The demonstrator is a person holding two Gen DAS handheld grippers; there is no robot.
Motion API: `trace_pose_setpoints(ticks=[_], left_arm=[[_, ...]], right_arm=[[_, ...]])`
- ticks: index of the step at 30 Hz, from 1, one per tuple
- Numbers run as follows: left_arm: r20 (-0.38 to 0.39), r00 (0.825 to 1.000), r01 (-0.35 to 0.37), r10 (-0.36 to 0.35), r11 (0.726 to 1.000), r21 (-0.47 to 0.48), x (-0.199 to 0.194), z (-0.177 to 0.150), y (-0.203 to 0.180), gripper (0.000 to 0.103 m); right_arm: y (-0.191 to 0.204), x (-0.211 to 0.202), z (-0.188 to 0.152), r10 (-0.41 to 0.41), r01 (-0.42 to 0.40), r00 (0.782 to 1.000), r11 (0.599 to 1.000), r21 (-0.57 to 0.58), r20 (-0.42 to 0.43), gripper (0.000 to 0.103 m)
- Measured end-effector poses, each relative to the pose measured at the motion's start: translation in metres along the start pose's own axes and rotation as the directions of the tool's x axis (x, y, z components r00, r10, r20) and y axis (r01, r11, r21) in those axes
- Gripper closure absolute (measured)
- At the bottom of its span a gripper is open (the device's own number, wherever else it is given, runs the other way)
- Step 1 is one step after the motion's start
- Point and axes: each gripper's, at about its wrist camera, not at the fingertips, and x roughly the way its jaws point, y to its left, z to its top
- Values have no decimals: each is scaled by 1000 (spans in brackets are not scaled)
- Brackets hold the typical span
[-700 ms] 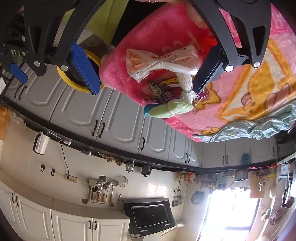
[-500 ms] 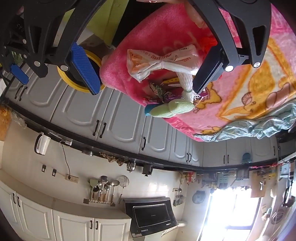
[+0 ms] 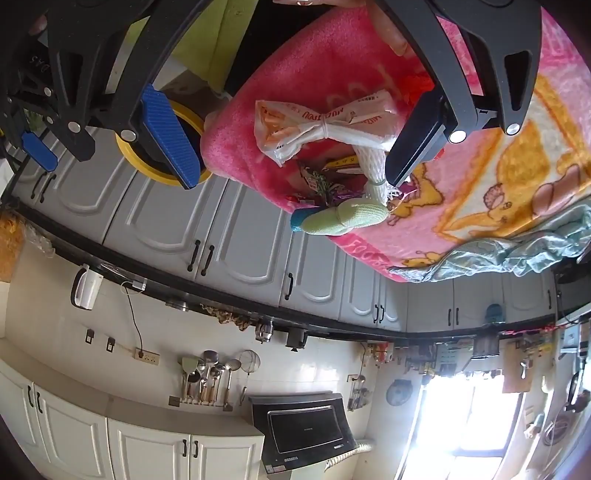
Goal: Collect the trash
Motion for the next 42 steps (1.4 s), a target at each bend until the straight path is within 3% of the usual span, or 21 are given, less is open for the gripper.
trace_pose_setpoints(ticks=[42], left_arm=[[3,1000,3,-3,1000,0,-8,1,-4,11]], right_arm=[[1,-1,1,2,-2,1000,1000,-4,2,6]])
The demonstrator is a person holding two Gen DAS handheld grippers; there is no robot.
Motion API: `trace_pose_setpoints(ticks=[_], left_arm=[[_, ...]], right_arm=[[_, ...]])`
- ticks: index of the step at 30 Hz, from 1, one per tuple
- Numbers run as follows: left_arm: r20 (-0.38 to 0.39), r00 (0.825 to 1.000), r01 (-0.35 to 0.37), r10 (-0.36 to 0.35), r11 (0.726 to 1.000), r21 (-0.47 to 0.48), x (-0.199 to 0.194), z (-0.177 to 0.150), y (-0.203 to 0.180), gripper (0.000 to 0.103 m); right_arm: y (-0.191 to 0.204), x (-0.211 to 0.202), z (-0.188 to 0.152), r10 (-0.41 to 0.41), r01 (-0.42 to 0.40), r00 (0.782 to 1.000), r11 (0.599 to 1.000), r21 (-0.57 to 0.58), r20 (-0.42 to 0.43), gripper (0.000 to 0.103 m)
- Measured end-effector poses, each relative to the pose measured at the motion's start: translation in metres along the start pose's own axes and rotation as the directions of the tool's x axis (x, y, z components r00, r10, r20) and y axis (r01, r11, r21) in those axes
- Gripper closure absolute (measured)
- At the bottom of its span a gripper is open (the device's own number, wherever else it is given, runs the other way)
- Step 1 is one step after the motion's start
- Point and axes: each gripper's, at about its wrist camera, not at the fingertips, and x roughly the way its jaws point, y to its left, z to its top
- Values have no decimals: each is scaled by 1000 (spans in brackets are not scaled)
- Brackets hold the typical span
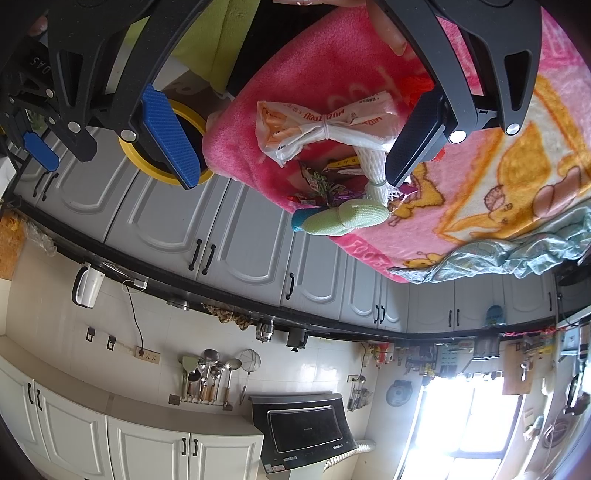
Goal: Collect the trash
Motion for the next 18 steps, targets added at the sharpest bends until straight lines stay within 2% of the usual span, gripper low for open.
trace_pose_setpoints(ticks=[11,18], left_arm=[[-9,1000,-13,13,1000,-28,2,-1,7,11],[-15,999,-49,48,996,-68,4,-1,26,11]], right_arm=[[2,2,4,9,-9,1000,1000,-17,-3,6],[14,8,11,55,-56,998,998,-42,-10,6]])
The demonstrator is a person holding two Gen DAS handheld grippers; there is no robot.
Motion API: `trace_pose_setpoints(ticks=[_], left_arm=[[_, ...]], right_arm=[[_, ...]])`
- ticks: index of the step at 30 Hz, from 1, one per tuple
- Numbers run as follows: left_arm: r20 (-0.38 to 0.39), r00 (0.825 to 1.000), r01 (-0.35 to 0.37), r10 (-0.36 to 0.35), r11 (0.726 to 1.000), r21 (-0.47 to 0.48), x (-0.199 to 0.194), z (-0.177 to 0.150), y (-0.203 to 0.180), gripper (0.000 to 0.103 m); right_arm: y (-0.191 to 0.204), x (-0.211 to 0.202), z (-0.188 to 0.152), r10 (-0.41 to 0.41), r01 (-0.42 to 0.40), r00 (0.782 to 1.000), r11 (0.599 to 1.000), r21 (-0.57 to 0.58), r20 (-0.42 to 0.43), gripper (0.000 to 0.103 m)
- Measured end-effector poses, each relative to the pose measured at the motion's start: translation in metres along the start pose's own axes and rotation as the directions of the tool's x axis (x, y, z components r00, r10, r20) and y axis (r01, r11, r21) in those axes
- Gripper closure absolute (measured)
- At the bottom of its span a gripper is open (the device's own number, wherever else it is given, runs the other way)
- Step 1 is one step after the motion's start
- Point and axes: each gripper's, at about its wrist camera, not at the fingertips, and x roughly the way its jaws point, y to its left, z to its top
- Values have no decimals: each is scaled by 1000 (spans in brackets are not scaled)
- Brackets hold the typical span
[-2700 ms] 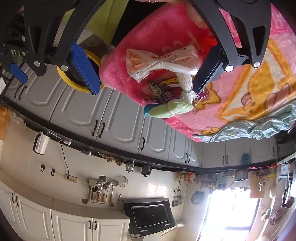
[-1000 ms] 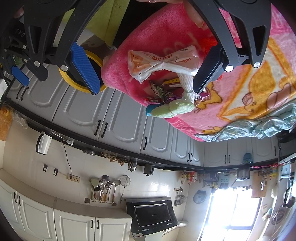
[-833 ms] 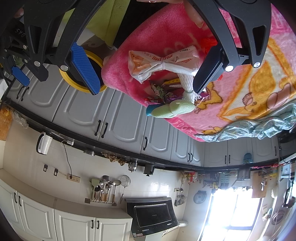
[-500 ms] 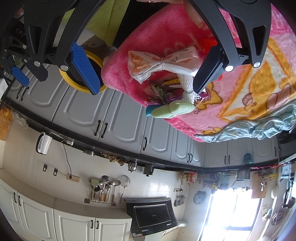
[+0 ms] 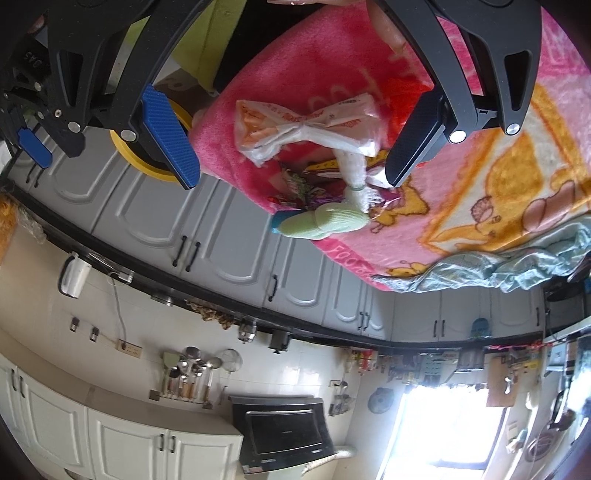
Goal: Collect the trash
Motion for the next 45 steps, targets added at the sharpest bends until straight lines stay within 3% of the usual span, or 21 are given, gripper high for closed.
trace_pose_setpoints(ticks=[7,12,23,29,35,38,43,45], left_arm=[[7,996,-84,85,993,-88,-2,9,40,11],[9,990,-134,137,979,-151,-6,14,68,11],[-54,967,-253,248,924,-288,-2,15,130,11],[-181,964,-246,194,910,-334,25,-2,155,11],[-272,961,-149,49,919,-364,53,-24,155,11],[-296,955,-125,11,921,-368,64,-33,152,11],[-343,939,-115,-23,919,-378,78,-47,152,11],[-353,935,-112,-32,918,-380,82,-51,152,17]], right_arm=[[18,14,11,86,-86,996,996,-35,-12,6],[34,31,13,163,-167,984,984,-61,-68,6],[71,77,22,266,-282,951,955,-90,-155,6],[91,115,14,283,-319,933,937,-142,-224,6],[87,162,-11,280,-322,892,945,-63,-356,6],[79,178,-20,299,-329,864,944,-6,-405,7],[72,203,-30,327,-336,817,939,67,-475,29],[72,214,-38,351,-353,781,931,99,-516,39]])
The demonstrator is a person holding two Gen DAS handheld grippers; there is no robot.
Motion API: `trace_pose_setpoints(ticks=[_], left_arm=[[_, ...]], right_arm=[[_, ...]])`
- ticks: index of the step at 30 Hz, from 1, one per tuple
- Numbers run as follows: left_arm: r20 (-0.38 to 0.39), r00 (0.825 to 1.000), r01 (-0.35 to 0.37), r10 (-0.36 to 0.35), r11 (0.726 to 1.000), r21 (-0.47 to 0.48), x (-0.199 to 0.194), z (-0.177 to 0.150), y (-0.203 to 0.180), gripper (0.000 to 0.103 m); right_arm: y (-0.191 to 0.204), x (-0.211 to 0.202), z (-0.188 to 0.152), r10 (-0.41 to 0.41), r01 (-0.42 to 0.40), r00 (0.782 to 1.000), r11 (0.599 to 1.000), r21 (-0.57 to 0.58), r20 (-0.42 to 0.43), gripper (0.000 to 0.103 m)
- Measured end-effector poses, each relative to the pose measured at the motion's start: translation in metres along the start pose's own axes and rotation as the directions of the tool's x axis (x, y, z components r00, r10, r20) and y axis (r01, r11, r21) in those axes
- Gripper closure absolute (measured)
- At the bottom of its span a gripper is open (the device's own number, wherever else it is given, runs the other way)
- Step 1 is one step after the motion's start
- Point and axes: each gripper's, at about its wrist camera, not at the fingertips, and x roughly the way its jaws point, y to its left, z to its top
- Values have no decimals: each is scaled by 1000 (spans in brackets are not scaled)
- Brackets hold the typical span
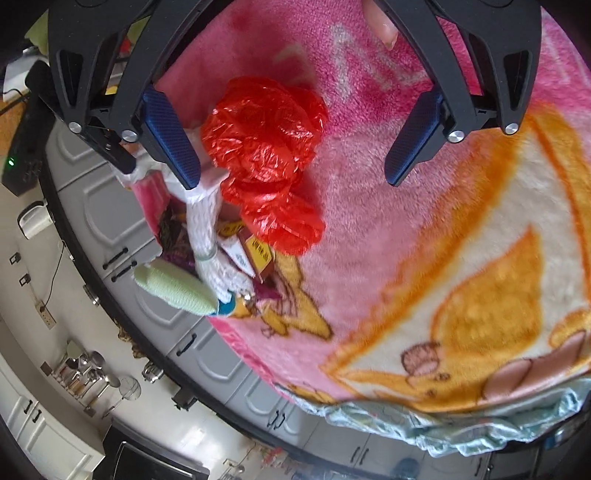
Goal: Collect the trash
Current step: 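Grasp the red plastic bag with the left tool while the right tool grasps the white plastic bag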
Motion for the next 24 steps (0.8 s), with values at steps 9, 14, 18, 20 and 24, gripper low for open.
trace_pose_setpoints(ticks=[9,14,18,20,24], left_arm=[[-54,998,38,-34,997,71,12,-8,-9,63],[-52,998,30,-23,992,125,6,-10,-16,71],[-22,1000,24,-21,986,167,-11,-10,-23,72],[-2,1000,26,-26,983,183,-20,-8,-27,72],[35,998,41,-50,977,210,-37,-5,-40,72]], right_arm=[[3,-4,-8,73,-73,997,997,-40,0,73],[5,-16,-6,86,-86,996,995,-58,5,77],[8,-31,-6,96,-94,995,992,-79,22,77],[7,-39,-5,100,-98,995,992,-80,29,77],[1,-55,-3,95,-92,994,993,-68,52,77]])
